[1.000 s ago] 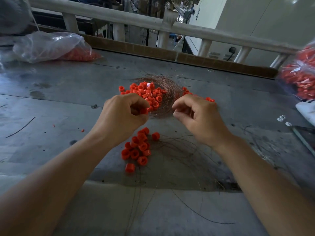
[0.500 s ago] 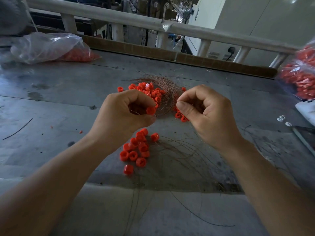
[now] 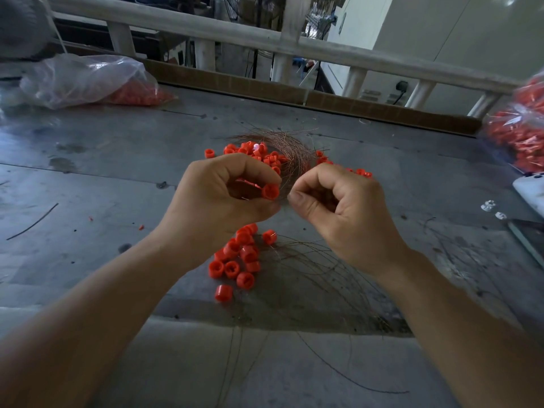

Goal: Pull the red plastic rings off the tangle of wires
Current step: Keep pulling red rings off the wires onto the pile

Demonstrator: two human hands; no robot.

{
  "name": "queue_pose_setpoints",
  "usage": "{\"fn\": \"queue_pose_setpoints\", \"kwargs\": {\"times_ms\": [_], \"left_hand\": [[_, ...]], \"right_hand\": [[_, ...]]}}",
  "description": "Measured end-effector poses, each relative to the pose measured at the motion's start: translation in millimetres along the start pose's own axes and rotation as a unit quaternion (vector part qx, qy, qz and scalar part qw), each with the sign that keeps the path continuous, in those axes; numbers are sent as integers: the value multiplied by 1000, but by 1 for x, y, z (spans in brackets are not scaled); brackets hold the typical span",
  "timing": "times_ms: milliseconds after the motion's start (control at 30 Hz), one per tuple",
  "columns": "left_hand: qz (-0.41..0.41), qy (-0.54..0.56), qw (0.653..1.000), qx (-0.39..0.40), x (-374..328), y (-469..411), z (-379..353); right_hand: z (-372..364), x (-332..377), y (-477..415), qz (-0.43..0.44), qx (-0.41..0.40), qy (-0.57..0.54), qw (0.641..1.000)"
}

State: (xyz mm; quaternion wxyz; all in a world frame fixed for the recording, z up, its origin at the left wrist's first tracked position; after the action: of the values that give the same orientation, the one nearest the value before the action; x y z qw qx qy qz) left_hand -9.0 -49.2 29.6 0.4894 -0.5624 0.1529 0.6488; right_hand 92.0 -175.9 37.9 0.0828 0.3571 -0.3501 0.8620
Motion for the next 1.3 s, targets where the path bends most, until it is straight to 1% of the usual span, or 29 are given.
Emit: {"fn": "queue_pose_setpoints", "kwargs": {"times_ms": [167, 333, 467, 533, 867, 1300], "left_hand": [[-2, 27, 1000, 10, -1, 1, -1], [-5, 46, 999, 12, -1, 1, -2], [16, 172, 983, 67, -1, 0, 0], [20, 209, 974, 85, -1, 0, 0], [14, 201, 975, 95, -1, 1, 1], [27, 229, 968, 100, -1, 1, 3]], "right_hand": [[0, 1, 1, 0, -12, -3, 1000], [-1, 0, 1, -11, -7, 3, 1000], [7, 1, 0, -18, -31, -7, 999], [10, 1, -1, -26, -46, -12, 999], [12, 2, 0, -35, -52, -7, 998], [12, 4, -1, -36, -56, 3, 998]]}}
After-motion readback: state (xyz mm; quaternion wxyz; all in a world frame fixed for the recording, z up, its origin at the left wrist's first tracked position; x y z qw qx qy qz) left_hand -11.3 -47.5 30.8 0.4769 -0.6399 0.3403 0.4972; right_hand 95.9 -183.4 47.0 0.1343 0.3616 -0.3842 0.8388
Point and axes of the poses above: each hand's wrist, its own y-axis away from the middle knuckle, its own z-axis out of the back of the hand, x = y × z, the point moved 1 cm from there along -y, towards the middle knuckle, and after that the axes turned 8 degrees about -y, right-handed, at the moved point
